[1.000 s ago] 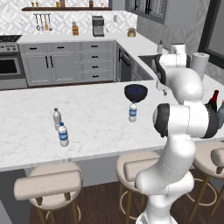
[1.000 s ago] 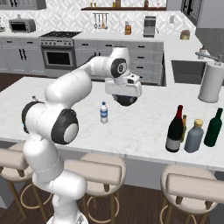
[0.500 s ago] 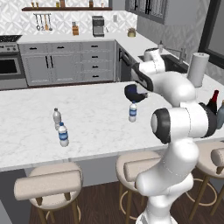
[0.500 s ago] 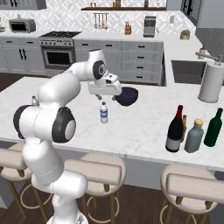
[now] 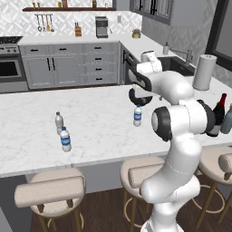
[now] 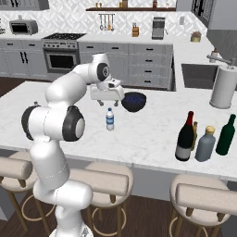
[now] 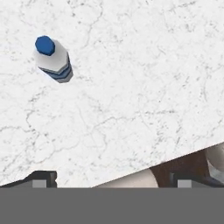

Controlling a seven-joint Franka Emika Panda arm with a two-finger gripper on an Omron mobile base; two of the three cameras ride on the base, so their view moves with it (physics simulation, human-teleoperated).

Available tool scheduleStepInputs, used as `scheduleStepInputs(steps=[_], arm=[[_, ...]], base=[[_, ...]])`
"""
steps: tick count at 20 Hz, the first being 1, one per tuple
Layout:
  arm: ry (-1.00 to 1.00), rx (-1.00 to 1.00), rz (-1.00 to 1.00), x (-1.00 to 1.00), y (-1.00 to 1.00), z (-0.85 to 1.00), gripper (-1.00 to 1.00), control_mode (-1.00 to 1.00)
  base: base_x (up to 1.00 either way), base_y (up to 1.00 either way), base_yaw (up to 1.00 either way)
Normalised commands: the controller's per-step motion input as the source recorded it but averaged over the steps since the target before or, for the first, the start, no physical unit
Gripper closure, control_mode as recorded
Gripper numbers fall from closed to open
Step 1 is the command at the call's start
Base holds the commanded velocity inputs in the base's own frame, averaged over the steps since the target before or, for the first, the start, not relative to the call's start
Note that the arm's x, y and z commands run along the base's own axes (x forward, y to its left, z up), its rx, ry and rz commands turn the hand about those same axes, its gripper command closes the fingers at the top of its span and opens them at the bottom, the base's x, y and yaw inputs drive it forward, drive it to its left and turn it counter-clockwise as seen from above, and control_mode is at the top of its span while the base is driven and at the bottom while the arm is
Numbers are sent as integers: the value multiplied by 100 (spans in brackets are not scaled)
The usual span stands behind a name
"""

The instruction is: Move the plastic bottles in the middle to the plastics group, and the glass bottles in the middle to the glass group.

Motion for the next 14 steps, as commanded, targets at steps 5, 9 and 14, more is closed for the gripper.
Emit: scheduleStepInputs(steps=[5, 9, 14], arm=[[9, 12, 0, 18, 16, -21, -100, -100], [2, 14, 0, 29, 20, -26, -100, -100], [0, 2, 1, 35, 32, -23, -100, -100]], base=[[0, 0, 0], [0, 0, 0], [0, 0, 0]])
